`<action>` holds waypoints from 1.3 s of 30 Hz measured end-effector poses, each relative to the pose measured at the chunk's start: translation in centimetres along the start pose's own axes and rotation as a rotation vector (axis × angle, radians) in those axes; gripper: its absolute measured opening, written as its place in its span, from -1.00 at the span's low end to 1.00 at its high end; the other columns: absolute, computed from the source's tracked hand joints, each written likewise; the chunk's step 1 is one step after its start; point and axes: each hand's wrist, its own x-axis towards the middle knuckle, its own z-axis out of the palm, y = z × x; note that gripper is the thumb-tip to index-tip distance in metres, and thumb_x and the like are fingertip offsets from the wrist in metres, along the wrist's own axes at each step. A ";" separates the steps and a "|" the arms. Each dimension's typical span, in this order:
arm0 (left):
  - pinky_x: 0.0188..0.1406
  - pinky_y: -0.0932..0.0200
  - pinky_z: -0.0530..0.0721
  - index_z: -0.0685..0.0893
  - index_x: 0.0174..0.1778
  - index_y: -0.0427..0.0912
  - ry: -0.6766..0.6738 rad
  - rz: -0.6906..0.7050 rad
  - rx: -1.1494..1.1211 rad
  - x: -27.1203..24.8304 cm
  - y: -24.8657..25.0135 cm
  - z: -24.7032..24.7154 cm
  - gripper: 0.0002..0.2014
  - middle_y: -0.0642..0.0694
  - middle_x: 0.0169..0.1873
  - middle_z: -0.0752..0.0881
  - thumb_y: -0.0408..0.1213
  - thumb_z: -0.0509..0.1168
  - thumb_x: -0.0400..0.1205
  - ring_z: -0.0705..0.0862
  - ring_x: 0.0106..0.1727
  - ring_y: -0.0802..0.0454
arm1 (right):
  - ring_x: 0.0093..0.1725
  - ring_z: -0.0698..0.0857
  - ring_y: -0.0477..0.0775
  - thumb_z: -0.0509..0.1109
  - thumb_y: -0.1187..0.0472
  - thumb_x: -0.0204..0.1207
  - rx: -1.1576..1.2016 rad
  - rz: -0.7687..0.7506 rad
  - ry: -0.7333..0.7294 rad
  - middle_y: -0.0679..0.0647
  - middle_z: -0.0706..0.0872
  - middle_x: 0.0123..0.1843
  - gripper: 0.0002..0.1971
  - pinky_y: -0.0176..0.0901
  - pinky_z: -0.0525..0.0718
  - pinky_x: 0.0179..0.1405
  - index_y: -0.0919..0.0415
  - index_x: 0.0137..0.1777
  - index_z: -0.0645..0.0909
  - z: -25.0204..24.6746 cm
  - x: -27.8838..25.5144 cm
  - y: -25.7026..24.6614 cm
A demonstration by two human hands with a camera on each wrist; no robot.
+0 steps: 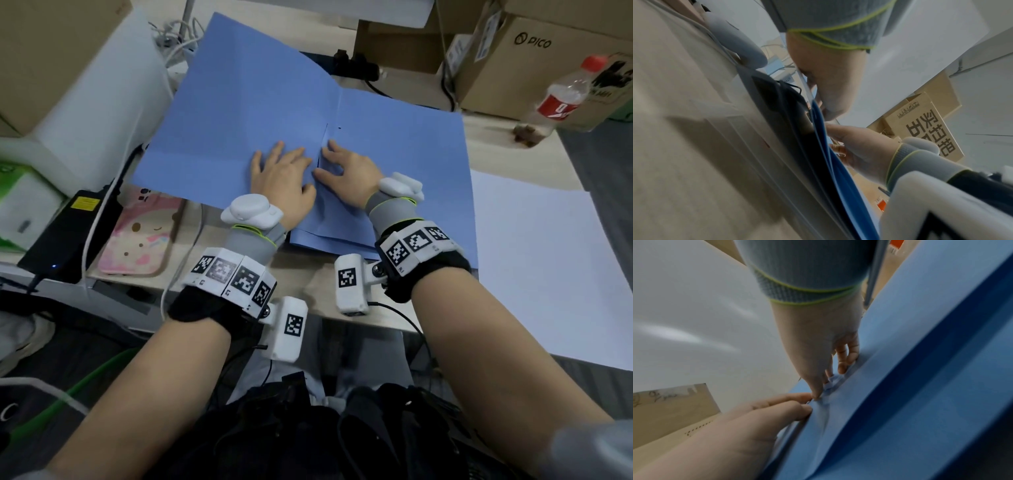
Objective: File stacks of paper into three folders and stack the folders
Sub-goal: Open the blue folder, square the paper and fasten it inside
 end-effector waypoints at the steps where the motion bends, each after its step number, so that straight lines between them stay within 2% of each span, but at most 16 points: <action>1: 0.65 -0.12 -0.12 0.42 0.52 -0.08 0.001 -0.002 0.000 0.0 0.2 -0.1 -0.53 0.02 0.61 0.29 -0.24 0.16 0.64 0.05 0.69 -0.03 | 0.64 0.24 0.07 0.19 -0.07 0.66 -0.016 -0.009 -0.004 -0.07 0.11 0.70 -0.41 -0.15 0.21 0.56 0.07 0.64 0.20 -0.2 -0.1 0.0; 4: 0.65 -0.13 -0.11 0.44 0.50 -0.12 0.004 -0.001 -0.005 0.3 0.7 -0.7 -0.54 -0.01 0.60 0.32 -0.25 0.17 0.63 0.08 0.69 -0.05 | 0.59 0.34 0.05 0.18 0.04 0.68 0.080 -0.021 0.066 0.00 0.29 0.65 -0.50 -0.22 0.24 0.51 0.13 0.60 0.30 -0.9 -1.0 0.0; 7: 0.64 -0.14 -0.08 0.47 0.46 -0.18 0.031 -0.020 -0.017 0.7 1.0 -1.3 -0.55 -0.07 0.53 0.43 -0.28 0.20 0.61 0.14 0.67 -0.09 | 0.16 0.63 0.02 0.22 0.24 0.66 0.262 -0.039 0.145 0.12 0.66 0.37 -0.64 -0.35 0.45 0.11 0.20 0.44 0.53 -1.3 -1.9 0.2; 8: 0.64 -0.14 -0.08 0.48 0.44 -0.19 0.041 -0.016 -0.019 0.7 1.4 -1.4 -0.55 -0.08 0.50 0.46 -0.29 0.20 0.60 0.16 0.66 -0.10 | 0.09 0.65 0.02 0.23 0.28 0.64 0.303 -0.040 0.173 0.13 0.70 0.31 -0.65 -0.35 0.48 0.05 0.21 0.40 0.57 -1.5 -2.4 0.4; 10: 0.64 -0.15 -0.08 0.49 0.43 -0.20 0.055 0.001 -0.014 0.8 2.3 -1.7 -0.56 -0.11 0.47 0.50 -0.31 0.21 0.59 0.18 0.65 -0.12 | 0.10 0.69 0.01 0.25 0.34 0.61 0.381 -0.038 0.215 0.14 0.71 0.29 -0.67 -0.38 0.58 -0.01 0.26 0.35 0.61 -1.7 -3.1 1.2; 12: 0.64 -0.16 -0.07 0.51 0.41 -0.21 0.069 0.017 -0.002 0.9 3.0 -1.7 -0.57 -0.14 0.44 0.54 -0.33 0.22 0.59 0.21 0.63 -0.14 | 0.04 0.66 -0.05 0.24 0.39 0.60 0.433 -0.040 0.227 0.17 0.74 0.24 -0.68 -0.52 0.54 -0.16 0.30 0.31 0.64 -1.8 -3.9 2.0; 13: 0.65 -0.17 -0.06 0.53 0.40 -0.22 0.076 0.017 0.006 1.1 3.2 -1.9 -0.58 -0.16 0.42 0.55 -0.34 0.22 0.59 0.22 0.63 -0.16 | 0.03 0.66 -0.04 0.24 0.41 0.59 0.450 -0.041 0.238 0.19 0.76 0.20 -0.69 -0.50 0.55 -0.16 0.32 0.28 0.65 -1.9 -4.3 2.3; 16: 0.63 -0.18 -0.01 0.60 0.28 -0.27 0.094 0.028 0.029 1.2 4.5 -2.0 -0.64 -0.23 0.32 0.62 -0.39 0.23 0.56 0.28 0.58 -0.21 | 0.10 0.74 0.13 0.26 0.47 0.54 0.512 -0.018 0.343 0.25 0.78 0.10 -0.71 -0.22 0.66 0.11 0.38 0.19 0.69 -2.5 -6.3 3.9; 17: 0.62 -0.17 0.01 0.62 0.25 -0.28 0.099 0.031 0.049 1.1 5.1 -2.0 -0.66 -0.25 0.29 0.63 -0.40 0.23 0.55 0.30 0.56 -0.22 | 0.12 0.75 0.15 0.26 0.47 0.52 0.531 0.008 0.382 0.26 0.79 0.07 -0.72 -0.20 0.66 0.15 0.39 0.16 0.70 -2.7 -7.0 4.6; 21: 0.63 -0.17 -0.01 0.62 0.27 -0.27 0.112 0.025 0.100 1.0 7.4 -1.3 -0.62 -0.29 0.27 0.64 -0.44 0.23 0.52 0.28 0.57 -0.24 | 0.13 0.75 0.05 0.29 0.42 0.49 0.457 0.147 0.534 0.16 0.81 0.06 -0.74 -0.34 0.58 0.14 0.31 0.10 0.74 -3.3 -10.1 7.9; 26: 0.67 -0.15 -0.13 0.60 0.31 -0.30 0.058 0.060 0.064 0.7 13.0 1.2 -0.59 -0.33 0.35 0.57 -0.48 0.23 0.51 0.19 0.64 -0.22 | 0.23 0.68 0.04 0.30 0.35 0.48 0.431 0.358 0.679 0.07 0.78 0.16 -0.72 -0.16 0.56 0.28 0.21 0.13 0.74 -4.6 -15.3 14.1; 29: 0.67 -0.13 -0.02 0.64 0.15 -0.23 0.054 0.120 0.008 0.7 14.3 2.0 -0.68 -0.32 0.32 0.60 -0.48 0.24 0.50 0.29 0.58 -0.21 | 0.24 0.67 0.08 0.29 0.34 0.47 0.410 0.418 0.738 0.08 0.76 0.19 -0.71 -0.16 0.56 0.25 0.20 0.14 0.73 -4.9 -16.7 15.6; 31: 0.64 -0.07 0.07 0.64 0.20 -0.22 0.017 0.168 -0.051 0.6 15.8 2.8 -0.66 -0.31 0.34 0.59 -0.48 0.24 0.51 0.32 0.57 -0.21 | 0.26 0.64 0.07 0.28 0.34 0.49 0.388 0.466 0.777 0.07 0.72 0.23 -0.71 -0.20 0.54 0.23 0.20 0.17 0.70 -5.3 -17.7 16.6; 33: 0.56 -0.02 0.24 0.59 0.35 -0.25 -0.039 0.205 -0.120 0.3 18.0 4.0 -0.57 -0.28 0.41 0.54 -0.47 0.22 0.54 0.33 0.57 -0.21 | 0.30 0.60 0.10 0.27 0.31 0.52 0.336 0.527 0.808 0.08 0.69 0.27 -0.69 -0.12 0.51 0.29 0.19 0.22 0.67 -5.7 -19.0 18.3; 35: 0.48 -0.01 0.40 0.58 0.39 -0.19 -0.105 0.254 -0.203 -0.2 20.6 5.6 -0.56 -0.22 0.44 0.52 -0.43 0.21 0.56 0.38 0.54 -0.19 | 0.36 0.54 0.13 0.26 0.27 0.54 0.231 0.617 0.802 0.08 0.65 0.33 -0.65 -0.01 0.46 0.36 0.18 0.31 0.61 -6.4 -20.4 20.1; 39: 0.45 0.09 0.39 0.63 0.34 -0.12 -0.266 0.406 -0.281 -1.6 25.0 8.3 -0.62 -0.14 0.43 0.55 -0.37 0.23 0.58 0.42 0.52 -0.11 | 0.54 0.28 0.18 0.25 0.10 0.59 -0.061 0.849 0.667 0.14 0.49 0.47 -0.55 0.10 0.30 0.41 0.25 0.44 0.41 -6.7 -22.7 22.9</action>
